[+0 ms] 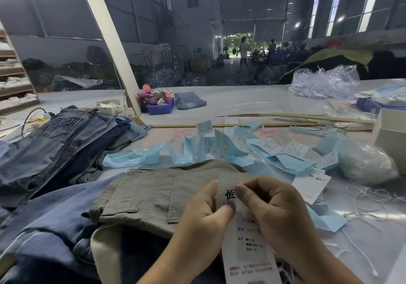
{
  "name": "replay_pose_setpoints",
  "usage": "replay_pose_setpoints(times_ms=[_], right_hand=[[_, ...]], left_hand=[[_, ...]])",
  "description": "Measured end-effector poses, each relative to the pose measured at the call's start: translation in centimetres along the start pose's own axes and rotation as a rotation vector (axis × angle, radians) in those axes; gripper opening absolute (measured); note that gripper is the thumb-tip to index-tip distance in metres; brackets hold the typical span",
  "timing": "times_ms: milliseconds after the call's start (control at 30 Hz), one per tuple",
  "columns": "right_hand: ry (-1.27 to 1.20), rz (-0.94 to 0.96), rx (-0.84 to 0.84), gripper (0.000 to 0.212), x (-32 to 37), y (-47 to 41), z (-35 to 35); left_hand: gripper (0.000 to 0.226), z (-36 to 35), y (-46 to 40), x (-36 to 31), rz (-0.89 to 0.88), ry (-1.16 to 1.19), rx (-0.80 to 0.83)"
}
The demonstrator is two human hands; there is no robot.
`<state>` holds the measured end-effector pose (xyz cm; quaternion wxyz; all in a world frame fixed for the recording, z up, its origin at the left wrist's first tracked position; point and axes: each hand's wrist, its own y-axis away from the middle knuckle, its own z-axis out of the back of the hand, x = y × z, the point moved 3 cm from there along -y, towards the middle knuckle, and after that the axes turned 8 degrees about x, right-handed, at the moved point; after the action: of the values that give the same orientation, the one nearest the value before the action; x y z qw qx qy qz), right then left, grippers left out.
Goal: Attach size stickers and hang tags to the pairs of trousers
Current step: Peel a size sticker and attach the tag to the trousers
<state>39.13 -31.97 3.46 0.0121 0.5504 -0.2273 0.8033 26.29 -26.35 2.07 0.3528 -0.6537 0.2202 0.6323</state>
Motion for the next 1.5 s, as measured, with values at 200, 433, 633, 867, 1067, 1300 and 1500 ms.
replay_pose_setpoints(times_ms=[200,433,633,867,1067,1300,1500], right_hand=[[0.05,-0.036,0.068,0.017,-0.3,-0.1,0.2],[0.057,-0.111,0.145,0.036,-0.7,-0.3,0.5],[0.058,-0.159,0.25,0.029,-1.3,-0.4,1.3],[0.199,-0.134,0.243,0.04,-1.6,-0.2,1.6],[0.315,-0.079,0.208,0.036,-1.8,0.5,0.6],[0.247,0.039,0.29,0.022,0.7,0.3,-1.0],[0.248,0.081,0.385,0.018,1.8,-0.2,-2.5]], left_hand=[[0.043,-0.1,0.3,0.1,-0.015,-0.044,0.071],[0.045,0.0,0.8,0.4,-0.018,-0.043,0.107],[0.036,0.5,1.3,0.8,0.012,0.021,0.207],[0.031,1.5,0.6,0.4,0.194,-0.168,0.135],[0.024,2.0,0.2,-0.7,0.162,-0.269,0.098],[0.012,3.4,0.6,-1.3,0.15,-0.34,0.122],[0.018,5.2,1.3,-2.0,0.157,-0.414,0.135]])
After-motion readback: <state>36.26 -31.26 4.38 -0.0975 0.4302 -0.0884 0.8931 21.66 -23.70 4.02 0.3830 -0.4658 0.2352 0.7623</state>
